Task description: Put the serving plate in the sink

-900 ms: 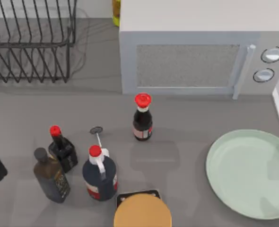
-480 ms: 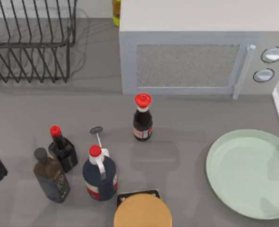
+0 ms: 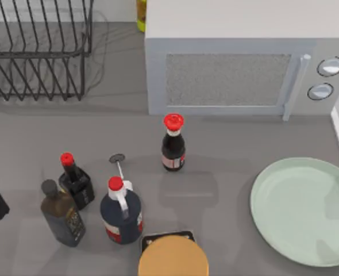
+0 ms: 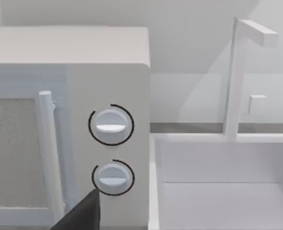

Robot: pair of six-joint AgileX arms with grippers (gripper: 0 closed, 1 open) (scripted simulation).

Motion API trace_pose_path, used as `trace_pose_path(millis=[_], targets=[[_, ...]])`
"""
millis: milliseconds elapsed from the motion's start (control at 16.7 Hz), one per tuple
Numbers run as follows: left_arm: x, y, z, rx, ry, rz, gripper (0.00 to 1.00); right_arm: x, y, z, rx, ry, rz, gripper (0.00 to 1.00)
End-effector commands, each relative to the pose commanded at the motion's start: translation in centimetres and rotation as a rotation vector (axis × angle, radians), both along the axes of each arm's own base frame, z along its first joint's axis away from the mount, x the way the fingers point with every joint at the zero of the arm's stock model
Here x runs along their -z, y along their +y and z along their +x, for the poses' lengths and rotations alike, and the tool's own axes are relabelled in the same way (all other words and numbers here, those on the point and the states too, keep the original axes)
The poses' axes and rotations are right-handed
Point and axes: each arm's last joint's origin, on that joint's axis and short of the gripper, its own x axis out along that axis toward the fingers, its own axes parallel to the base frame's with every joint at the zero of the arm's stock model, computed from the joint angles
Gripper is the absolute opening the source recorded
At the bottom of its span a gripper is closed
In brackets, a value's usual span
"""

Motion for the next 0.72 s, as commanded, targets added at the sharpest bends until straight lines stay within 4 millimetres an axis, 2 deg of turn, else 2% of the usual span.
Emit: trace_pose_path(millis=[540,720], targets=[[0.0,0.0,0.0,0.000,0.000,0.000,1.00,0.0,0.0,0.0,0.000,0.000,0.000,1.00],[0.0,0.0,0.0,0.000,0.000,0.000,1.00,-1.1,0.3,0.1,-0.027,0.052,0.027,1.00]])
